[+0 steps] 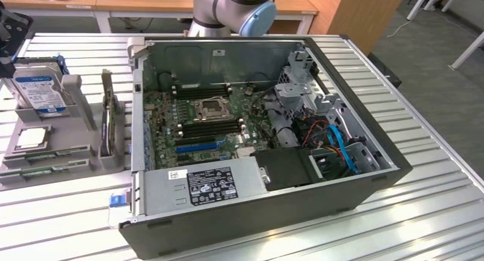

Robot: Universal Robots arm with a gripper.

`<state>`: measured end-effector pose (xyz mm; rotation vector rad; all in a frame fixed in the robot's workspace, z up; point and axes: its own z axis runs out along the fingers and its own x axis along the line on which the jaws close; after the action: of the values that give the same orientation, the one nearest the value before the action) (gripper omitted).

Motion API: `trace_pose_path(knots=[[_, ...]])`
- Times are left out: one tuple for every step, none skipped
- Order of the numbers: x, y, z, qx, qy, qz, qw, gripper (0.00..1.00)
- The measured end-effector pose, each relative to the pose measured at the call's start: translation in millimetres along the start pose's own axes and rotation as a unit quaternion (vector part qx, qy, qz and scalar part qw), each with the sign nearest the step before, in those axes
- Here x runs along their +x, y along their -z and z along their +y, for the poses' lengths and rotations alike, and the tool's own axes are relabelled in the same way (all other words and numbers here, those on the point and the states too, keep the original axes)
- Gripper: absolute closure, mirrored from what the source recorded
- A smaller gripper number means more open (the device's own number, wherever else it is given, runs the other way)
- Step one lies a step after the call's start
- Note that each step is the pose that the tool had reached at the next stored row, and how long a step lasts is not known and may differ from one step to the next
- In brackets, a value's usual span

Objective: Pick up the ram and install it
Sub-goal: 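Reach for the ram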

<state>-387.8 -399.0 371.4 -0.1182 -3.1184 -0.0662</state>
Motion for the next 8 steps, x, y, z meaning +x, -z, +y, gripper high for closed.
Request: trace_pose_path(knots=[[0.0, 0.0, 0.0, 0.0000, 0.000, 0.0000, 1.0000, 0.90], [0.0, -0.1, 0.0, 0.0000, 0.000, -0.0001, 1.0000, 0.90], [0.0, -0.1, -0.4, -0.0001, 0.000, -0.0001, 1.0000, 0.90], [-0.1, -0.1, -1.2, -0.0001, 0.000, -0.0001, 1.0000, 0.90], [-0.1, 0.0, -2.5, 0.0000, 0.000, -0.0001, 1.0000, 0.90], [-0.3, 0.1, -3.8, 0.0000, 0.000, 0.0000, 1.0000, 0.90], [-0.4, 0.2, -5.1, 0.0000, 0.000, 0.0000, 1.0000, 0.90], [-0.5, 0.2, -6.6, -0.0001, 0.000, 0.0000, 1.0000, 0.90]])
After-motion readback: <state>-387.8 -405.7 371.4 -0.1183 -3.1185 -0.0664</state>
